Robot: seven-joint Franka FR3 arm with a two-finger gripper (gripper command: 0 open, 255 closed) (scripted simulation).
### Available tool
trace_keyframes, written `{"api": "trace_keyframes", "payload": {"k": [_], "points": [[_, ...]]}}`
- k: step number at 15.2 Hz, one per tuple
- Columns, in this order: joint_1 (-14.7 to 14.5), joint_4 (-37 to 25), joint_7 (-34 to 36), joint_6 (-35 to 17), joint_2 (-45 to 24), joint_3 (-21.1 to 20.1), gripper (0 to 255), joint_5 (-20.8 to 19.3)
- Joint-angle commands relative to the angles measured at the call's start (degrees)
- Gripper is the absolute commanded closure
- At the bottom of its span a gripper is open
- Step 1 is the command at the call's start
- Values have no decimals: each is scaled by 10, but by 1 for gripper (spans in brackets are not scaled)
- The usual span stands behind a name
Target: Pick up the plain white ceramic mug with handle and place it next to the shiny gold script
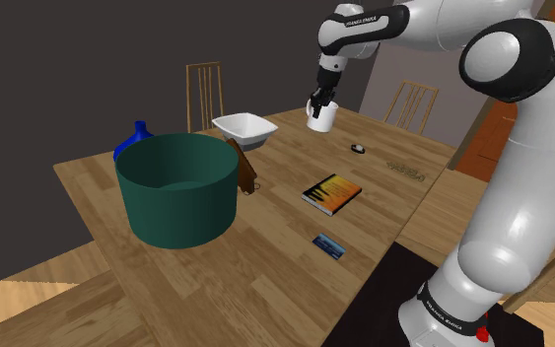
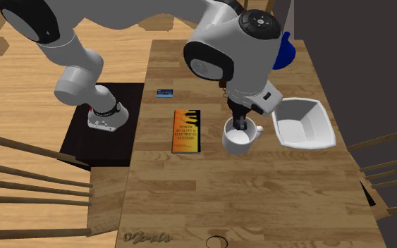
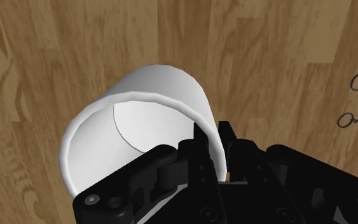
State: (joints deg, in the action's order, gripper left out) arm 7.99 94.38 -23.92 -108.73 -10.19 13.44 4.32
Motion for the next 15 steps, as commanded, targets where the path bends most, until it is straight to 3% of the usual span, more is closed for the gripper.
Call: {"api": "trace_keyframes", "payload": {"k": [1, 15], "points": [[14, 16, -25, -1, 14, 10, 255, 0], [113, 45, -207, 3, 37, 86, 255, 16]]}}
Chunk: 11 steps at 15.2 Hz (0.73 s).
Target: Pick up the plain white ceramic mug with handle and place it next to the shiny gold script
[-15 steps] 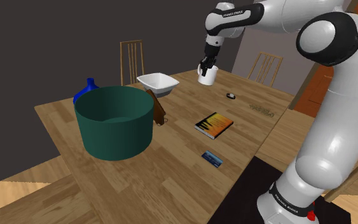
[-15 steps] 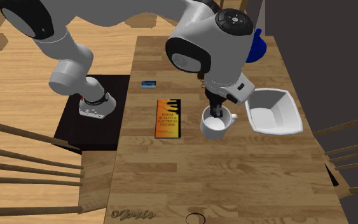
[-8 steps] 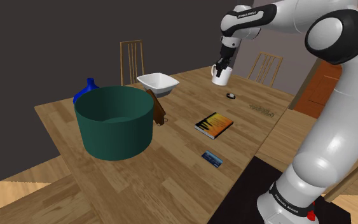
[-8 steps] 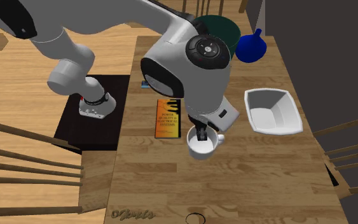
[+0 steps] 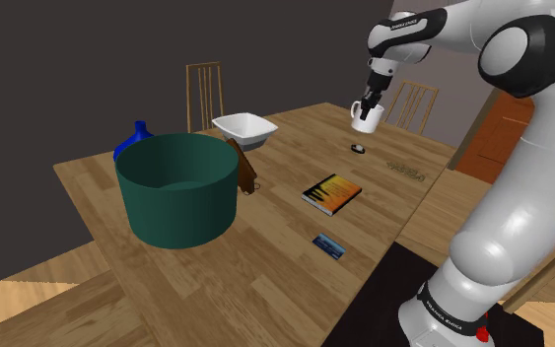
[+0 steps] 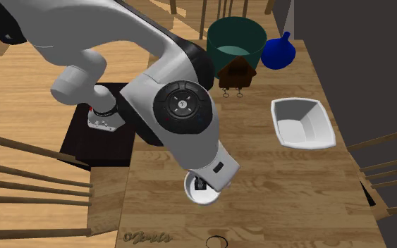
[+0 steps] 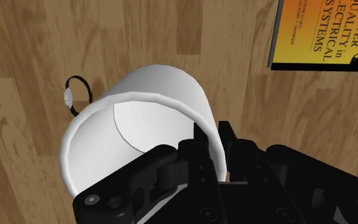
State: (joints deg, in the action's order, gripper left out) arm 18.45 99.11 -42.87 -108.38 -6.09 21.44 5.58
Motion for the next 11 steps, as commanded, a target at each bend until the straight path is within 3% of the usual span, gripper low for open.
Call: {"api": "trace_keyframes", "payload": {"k": [1, 6, 11], "points": [[17, -6, -31, 1, -7, 12, 255, 6], [58, -33, -102, 14, -30, 40, 255, 23], [58, 1, -106, -24, -33, 38, 255, 26]]}}
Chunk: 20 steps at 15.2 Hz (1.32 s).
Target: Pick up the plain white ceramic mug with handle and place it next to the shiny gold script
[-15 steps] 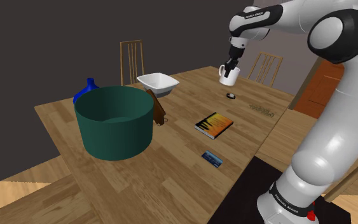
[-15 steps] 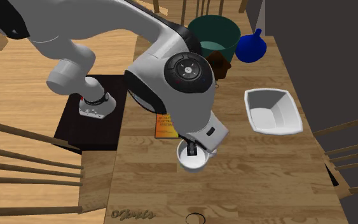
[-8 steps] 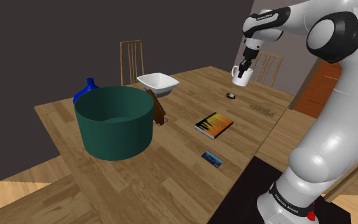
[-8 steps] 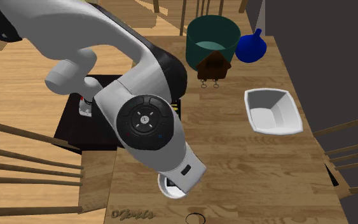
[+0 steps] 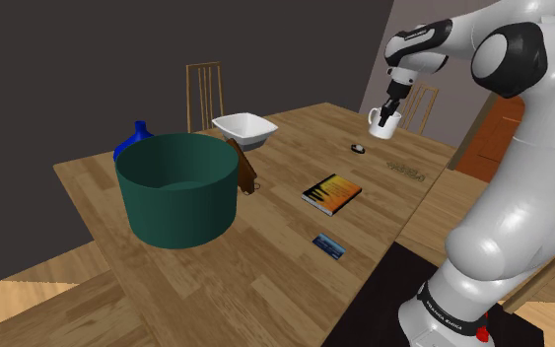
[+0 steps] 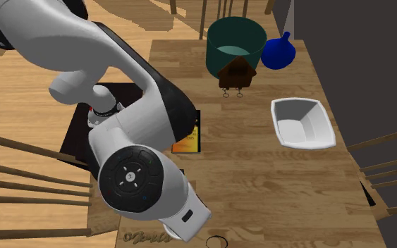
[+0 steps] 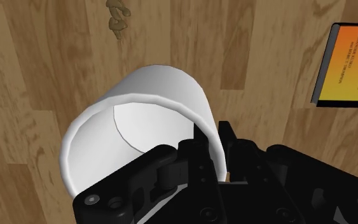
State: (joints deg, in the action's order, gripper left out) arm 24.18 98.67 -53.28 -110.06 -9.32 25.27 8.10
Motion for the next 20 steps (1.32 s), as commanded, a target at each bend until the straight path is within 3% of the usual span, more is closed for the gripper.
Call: {"api": "trace_keyframes", "payload": {"k": [1, 20], "points": [[0, 12, -3, -14, -2, 0, 255, 2], [4, 105, -29, -146, -47, -8, 255, 33]]}}
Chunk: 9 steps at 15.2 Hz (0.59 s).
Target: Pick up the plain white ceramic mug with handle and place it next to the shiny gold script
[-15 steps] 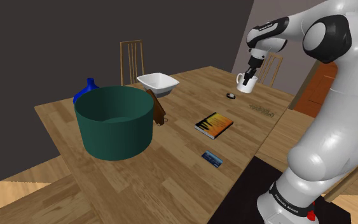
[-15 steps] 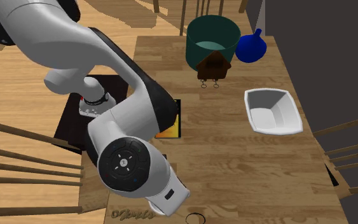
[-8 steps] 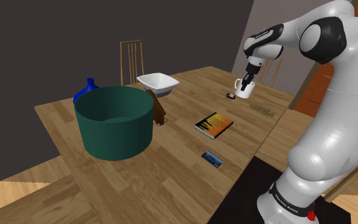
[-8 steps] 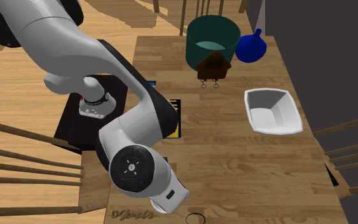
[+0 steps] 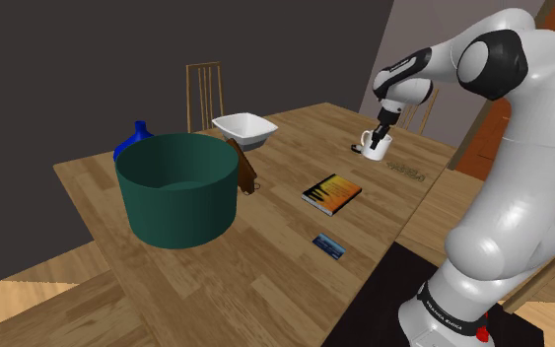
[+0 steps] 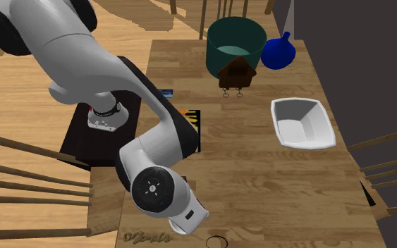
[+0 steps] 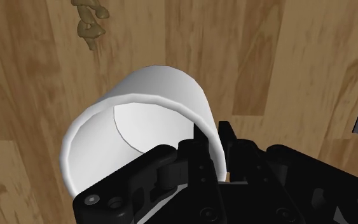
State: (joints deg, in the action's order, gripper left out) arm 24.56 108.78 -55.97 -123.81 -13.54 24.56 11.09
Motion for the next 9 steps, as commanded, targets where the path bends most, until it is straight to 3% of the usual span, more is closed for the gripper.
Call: {"api": "trace_keyframes", "payload": {"k": [1, 9], "points": [[1, 8, -4, -15, -8, -2, 255, 6], [4, 23, -14, -47, -26, -6, 255, 18]]}}
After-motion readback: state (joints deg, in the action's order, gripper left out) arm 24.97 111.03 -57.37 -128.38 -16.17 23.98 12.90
